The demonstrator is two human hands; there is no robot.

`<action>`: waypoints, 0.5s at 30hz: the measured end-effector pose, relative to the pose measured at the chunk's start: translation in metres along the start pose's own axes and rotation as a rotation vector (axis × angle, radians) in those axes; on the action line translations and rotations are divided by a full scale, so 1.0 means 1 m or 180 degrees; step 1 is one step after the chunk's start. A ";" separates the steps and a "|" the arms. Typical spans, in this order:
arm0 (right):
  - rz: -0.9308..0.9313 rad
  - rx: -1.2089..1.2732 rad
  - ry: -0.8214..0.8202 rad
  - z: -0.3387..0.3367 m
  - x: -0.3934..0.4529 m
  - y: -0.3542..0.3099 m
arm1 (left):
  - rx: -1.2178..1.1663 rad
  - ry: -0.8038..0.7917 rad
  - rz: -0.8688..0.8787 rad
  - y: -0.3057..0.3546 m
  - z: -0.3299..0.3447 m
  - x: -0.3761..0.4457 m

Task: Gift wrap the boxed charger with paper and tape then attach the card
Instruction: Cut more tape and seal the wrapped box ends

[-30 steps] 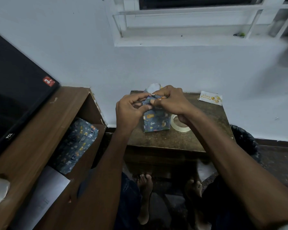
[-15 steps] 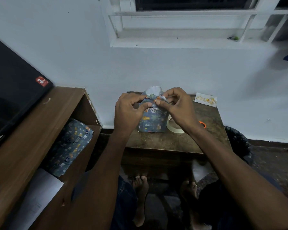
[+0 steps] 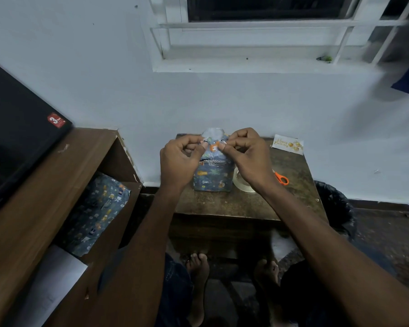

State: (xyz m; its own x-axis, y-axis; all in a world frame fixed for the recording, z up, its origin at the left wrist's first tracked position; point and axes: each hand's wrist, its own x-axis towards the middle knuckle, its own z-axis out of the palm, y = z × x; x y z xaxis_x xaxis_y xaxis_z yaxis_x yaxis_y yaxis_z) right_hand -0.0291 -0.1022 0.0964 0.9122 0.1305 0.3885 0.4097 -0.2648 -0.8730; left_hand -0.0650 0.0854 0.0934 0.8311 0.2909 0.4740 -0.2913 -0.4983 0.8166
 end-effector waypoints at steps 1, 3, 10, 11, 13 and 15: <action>0.0004 -0.0022 0.0010 0.000 0.001 0.000 | 0.0085 0.0030 0.0061 0.000 0.000 -0.001; 0.0018 -0.0053 -0.0003 -0.001 0.002 0.001 | 0.0281 0.0088 0.0212 0.002 0.000 -0.002; 0.0327 0.0207 0.0200 -0.002 0.005 -0.003 | 0.0017 -0.0039 -0.0049 0.007 0.003 -0.001; 0.0359 0.0220 0.0223 -0.002 0.005 -0.004 | -0.0008 -0.0047 -0.0054 0.007 0.003 -0.001; 0.0340 0.0157 0.0261 -0.003 0.005 -0.004 | -0.0060 -0.0045 -0.0061 0.006 0.003 -0.001; 0.0225 0.0032 0.0353 -0.003 0.004 -0.004 | -0.0078 -0.0015 -0.0085 0.005 0.003 0.000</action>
State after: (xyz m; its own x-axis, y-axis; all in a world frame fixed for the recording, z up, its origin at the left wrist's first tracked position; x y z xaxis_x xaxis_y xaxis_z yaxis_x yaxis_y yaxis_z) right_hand -0.0269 -0.1032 0.1023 0.9346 0.0054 0.3557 0.3448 -0.2598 -0.9020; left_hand -0.0653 0.0801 0.0962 0.8408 0.3000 0.4505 -0.2805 -0.4702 0.8368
